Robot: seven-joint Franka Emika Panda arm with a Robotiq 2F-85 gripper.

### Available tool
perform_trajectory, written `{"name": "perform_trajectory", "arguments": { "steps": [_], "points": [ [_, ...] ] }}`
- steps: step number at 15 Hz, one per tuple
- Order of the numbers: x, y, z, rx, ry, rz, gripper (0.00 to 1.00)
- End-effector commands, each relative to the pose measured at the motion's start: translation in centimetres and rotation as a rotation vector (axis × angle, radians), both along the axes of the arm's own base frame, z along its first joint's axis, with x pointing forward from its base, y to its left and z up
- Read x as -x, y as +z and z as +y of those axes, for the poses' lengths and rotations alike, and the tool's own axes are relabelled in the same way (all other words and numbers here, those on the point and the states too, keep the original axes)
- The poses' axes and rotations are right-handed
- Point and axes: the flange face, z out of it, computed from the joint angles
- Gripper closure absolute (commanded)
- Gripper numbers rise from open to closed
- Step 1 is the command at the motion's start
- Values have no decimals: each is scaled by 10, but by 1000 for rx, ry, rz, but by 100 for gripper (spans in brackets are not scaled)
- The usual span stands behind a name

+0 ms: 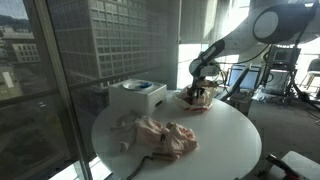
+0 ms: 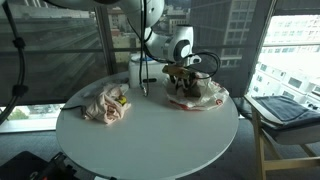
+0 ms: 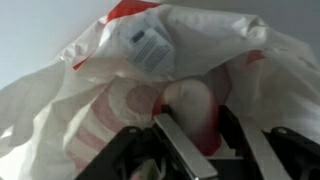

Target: Pick up all the items on the table and put them into the plastic

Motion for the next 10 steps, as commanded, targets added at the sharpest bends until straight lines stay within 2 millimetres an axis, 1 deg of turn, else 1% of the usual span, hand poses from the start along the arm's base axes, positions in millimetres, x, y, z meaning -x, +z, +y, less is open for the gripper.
{"name": "perform_trajectory", "arguments": {
  "steps": [1, 2, 3, 5, 8, 10],
  "points": [
    [33, 51, 40, 14, 99, -36, 15],
    [42, 58, 52, 32, 126, -29, 7],
    [51, 66, 66, 42, 152, -18, 1],
    [76, 71, 106, -9, 254, 34, 0],
    [115, 62, 172, -49, 423, 69, 0],
    [146, 46, 218, -75, 537, 94, 0]
  ]
}}
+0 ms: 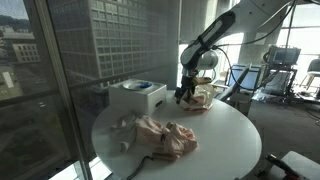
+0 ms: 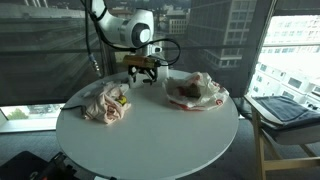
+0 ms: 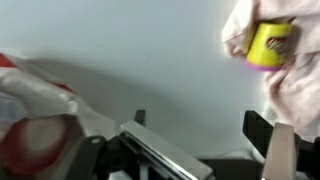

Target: Pick up all the items on the table and put them into the plastic

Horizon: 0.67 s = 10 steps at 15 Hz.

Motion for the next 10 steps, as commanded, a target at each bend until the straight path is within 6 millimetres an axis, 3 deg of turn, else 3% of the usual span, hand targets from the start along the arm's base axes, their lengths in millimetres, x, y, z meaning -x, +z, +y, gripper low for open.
{"name": "perform_trajectory", "arguments": {
  "steps": [1, 3, 5, 7, 10],
  "points": [
    [65, -13, 70, -43, 197, 34, 1],
    [103, -30, 113, -64, 304, 94, 0],
    [134, -46, 144, -66, 398, 145, 0],
    [157, -62, 162, -32, 477, 165, 0],
    [176, -82, 170, 49, 587, 139, 0]
  ]
}}
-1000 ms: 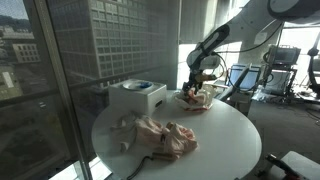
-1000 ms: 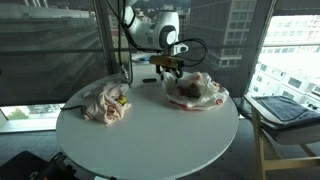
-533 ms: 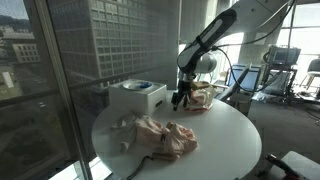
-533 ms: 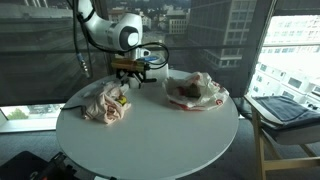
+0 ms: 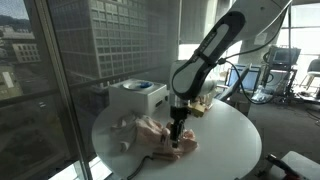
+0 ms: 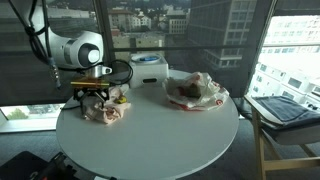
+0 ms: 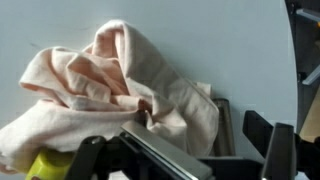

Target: Pick up all the items on the table and put them into the plastic

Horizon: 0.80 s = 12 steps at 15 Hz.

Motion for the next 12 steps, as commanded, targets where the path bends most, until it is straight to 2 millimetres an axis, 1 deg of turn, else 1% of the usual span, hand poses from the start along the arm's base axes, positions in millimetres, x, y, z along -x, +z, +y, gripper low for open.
{"name": "perform_trajectory", "arguments": {
  "steps": [1, 5, 7, 8, 9, 10, 12],
  "points": [
    [18, -8, -1, 59, 127, -109, 0],
    [18, -8, -6, 50, 147, -321, 0],
    [14, -10, -16, 67, 161, -393, 0],
    [10, -14, -22, 84, 158, -401, 0],
    [8, -16, -27, 102, 160, -413, 25],
    [7, -19, -31, 117, 157, -415, 26],
    [6, -22, -36, 136, 147, -421, 42]
  ]
}}
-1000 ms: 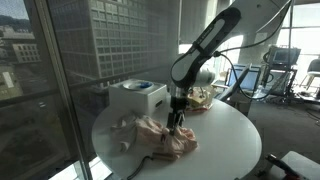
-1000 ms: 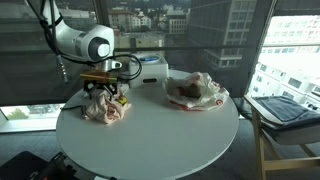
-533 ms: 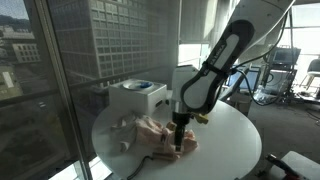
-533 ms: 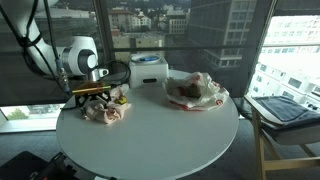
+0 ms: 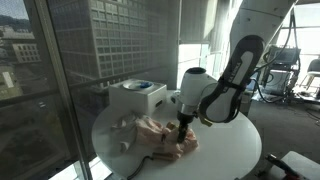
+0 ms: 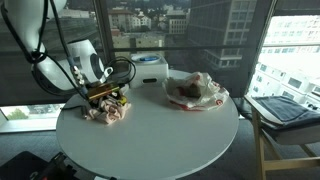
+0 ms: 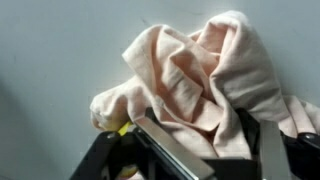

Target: Pick up all the items on the table and put them into the plastic

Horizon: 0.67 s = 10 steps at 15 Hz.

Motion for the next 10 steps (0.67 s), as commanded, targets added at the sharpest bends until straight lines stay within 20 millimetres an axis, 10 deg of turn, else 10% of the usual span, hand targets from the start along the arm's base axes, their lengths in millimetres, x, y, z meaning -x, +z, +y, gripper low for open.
{"name": "perform_trajectory", "arguments": {
  "steps": [1, 7, 10],
  "points": [
    [-2, -1, -3, 11, -17, -39, 51],
    [-12, 3, -30, 102, -195, 20, 95],
    [-17, 15, -66, 206, -320, 65, 100]
  ]
}}
